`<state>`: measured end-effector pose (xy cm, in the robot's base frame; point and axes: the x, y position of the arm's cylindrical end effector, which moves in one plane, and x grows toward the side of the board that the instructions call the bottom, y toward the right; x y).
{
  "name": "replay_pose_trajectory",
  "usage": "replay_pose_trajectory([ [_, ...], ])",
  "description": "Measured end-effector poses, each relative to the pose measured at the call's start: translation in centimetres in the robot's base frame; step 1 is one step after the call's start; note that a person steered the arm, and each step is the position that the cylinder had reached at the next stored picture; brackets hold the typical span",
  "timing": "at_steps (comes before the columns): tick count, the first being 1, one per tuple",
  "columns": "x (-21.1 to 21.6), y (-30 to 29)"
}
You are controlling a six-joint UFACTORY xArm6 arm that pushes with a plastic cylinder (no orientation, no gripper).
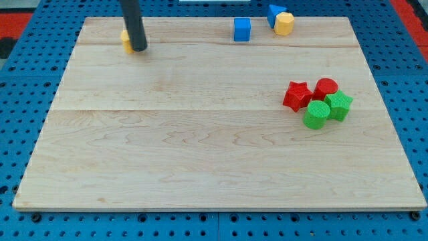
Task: Move your arm towards right side of the board
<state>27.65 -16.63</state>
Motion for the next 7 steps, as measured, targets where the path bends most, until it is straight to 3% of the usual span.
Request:
replay_pose_trajectory([
  [2,-2.0,-1.8],
  [3,1.9,-1.1],
  [4,5.6,5.0],
  [6,5.9,22.9],
  [7,5.9,25.0],
])
